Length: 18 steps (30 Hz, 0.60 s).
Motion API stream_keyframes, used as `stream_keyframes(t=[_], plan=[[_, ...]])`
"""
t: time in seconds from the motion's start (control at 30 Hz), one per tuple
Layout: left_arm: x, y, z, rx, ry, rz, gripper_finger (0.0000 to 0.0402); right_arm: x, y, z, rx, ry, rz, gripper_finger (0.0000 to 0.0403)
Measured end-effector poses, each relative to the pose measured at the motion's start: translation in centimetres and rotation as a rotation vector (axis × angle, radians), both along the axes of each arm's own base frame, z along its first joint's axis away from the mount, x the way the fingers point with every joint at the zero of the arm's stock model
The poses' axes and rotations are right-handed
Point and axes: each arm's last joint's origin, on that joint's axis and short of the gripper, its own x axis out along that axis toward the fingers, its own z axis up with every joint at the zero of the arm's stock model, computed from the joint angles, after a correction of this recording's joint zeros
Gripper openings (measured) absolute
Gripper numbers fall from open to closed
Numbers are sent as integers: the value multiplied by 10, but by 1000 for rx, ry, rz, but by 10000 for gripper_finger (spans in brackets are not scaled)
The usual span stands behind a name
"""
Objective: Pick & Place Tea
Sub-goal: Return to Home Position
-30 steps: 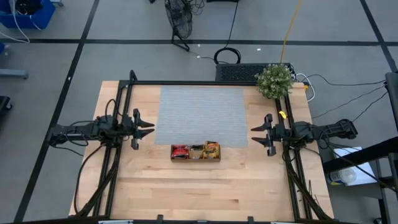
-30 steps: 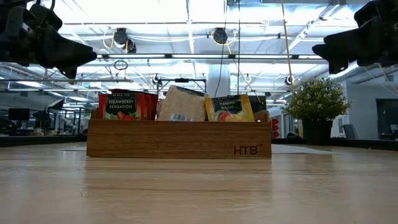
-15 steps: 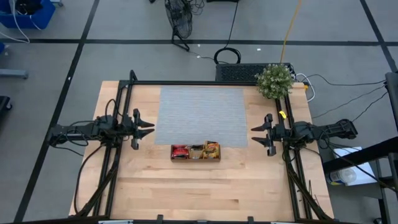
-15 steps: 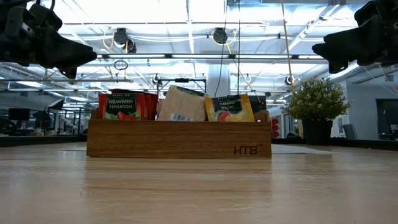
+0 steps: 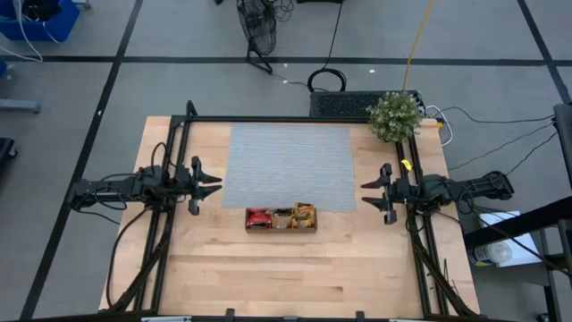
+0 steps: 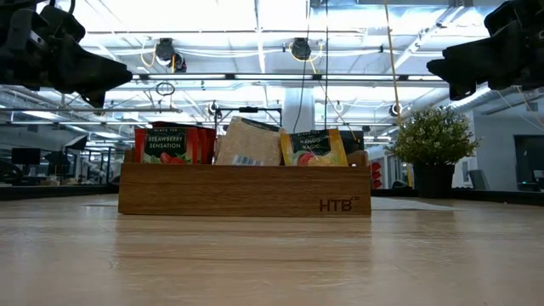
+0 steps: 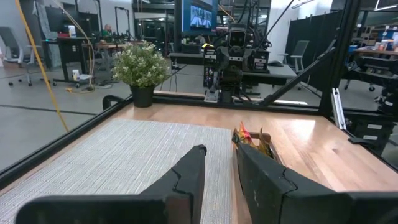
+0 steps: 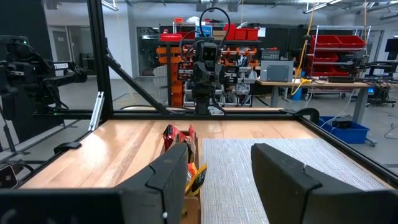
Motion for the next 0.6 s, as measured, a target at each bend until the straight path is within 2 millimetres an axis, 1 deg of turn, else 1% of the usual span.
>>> stream_keyframes(t=[0.6], plan=[[0,0,0,1,0,0,102,0,0,0,0,0,0,161]])
